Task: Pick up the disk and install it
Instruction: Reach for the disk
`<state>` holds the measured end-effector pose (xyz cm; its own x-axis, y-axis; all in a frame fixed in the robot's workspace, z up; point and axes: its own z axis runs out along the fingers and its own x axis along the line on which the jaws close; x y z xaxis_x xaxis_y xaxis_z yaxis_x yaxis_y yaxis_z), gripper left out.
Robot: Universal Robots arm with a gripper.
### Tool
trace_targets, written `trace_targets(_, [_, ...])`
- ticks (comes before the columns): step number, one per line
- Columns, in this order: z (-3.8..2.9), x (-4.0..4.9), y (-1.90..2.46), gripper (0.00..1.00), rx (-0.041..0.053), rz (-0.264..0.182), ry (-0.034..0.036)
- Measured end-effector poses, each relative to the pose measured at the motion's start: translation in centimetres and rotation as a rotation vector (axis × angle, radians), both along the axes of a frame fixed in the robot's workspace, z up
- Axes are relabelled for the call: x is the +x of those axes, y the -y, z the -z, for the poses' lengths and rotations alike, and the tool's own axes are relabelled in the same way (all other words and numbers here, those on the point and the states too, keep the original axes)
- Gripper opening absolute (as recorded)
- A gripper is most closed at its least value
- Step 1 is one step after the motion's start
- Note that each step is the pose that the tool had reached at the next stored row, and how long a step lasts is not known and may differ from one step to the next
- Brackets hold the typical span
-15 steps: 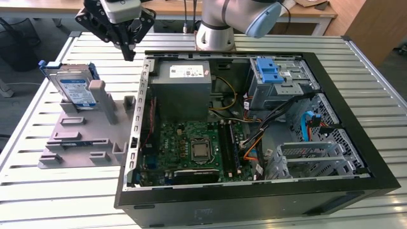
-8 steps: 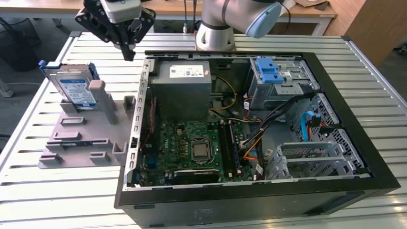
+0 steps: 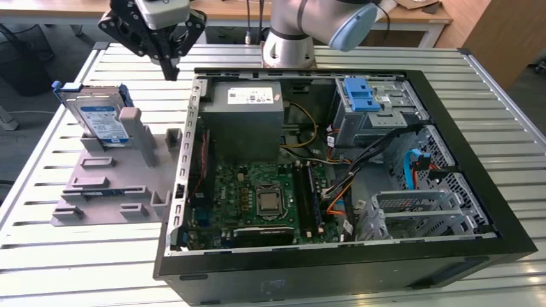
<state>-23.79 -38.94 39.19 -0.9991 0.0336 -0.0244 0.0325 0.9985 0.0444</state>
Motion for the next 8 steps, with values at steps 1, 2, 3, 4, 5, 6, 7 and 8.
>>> trace_targets(1, [0.0,-0.1,-0.06,0.11,-0.0001,0.0,0.0])
trace_targets(2, [0.0,-0.21,-0.12,0.11,-0.0001,0.0,0.0])
trace_targets(3, [0.01,-0.31,-0.18,0.11,-0.0001,0.0,0.0])
trace_targets(4, [0.02,-0.42,-0.23,0.11,0.0,0.0,0.0001])
trace_targets(5, [0.02,-0.53,-0.29,0.11,0.0,0.0,0.0001])
trace_targets(6, [0.02,-0.63,-0.35,0.11,0.0,0.0,0.0])
trace_targets(7, [0.03,-0.74,-0.41,0.11,-0.0001,0.0,0.0])
trace_targets(8, [0.03,-0.85,-0.48,0.11,-0.0001,0.0,0.0])
